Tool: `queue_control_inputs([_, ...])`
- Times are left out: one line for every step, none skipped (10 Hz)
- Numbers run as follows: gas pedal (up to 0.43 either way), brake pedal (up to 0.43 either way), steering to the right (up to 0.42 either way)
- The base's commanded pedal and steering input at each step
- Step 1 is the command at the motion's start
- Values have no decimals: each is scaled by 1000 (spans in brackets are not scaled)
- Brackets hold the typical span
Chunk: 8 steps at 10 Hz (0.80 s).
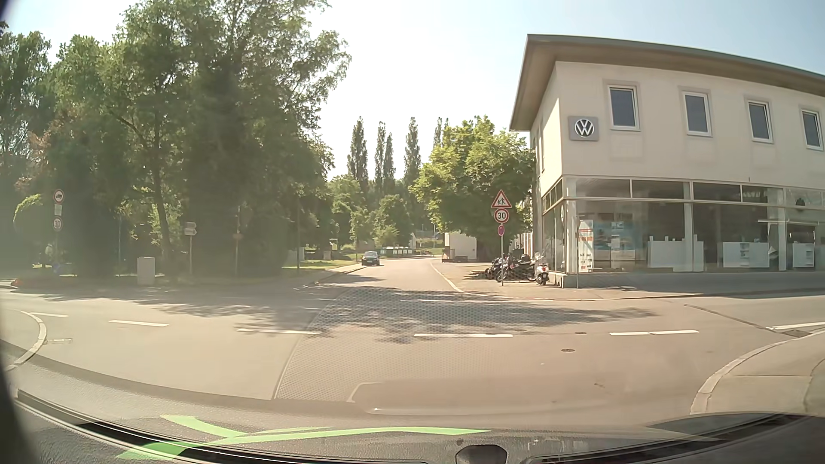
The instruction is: Follow the waypoints while adhering to traffic rules and regulations
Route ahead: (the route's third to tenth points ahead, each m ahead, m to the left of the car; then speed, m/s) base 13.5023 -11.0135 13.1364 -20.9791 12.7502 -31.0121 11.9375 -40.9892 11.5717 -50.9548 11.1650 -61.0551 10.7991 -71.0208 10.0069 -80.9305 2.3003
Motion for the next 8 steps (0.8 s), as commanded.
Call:
queue_control_inputs([0,0,35])
queue_control_inputs([0,0,38])
queue_control_inputs([0,0,44])
queue_control_inputs([0,0,69])
queue_control_inputs([0,0,99])
queue_control_inputs([0,0,130])
queue_control_inputs([0,0,151])
queue_control_inputs([0,0,174])
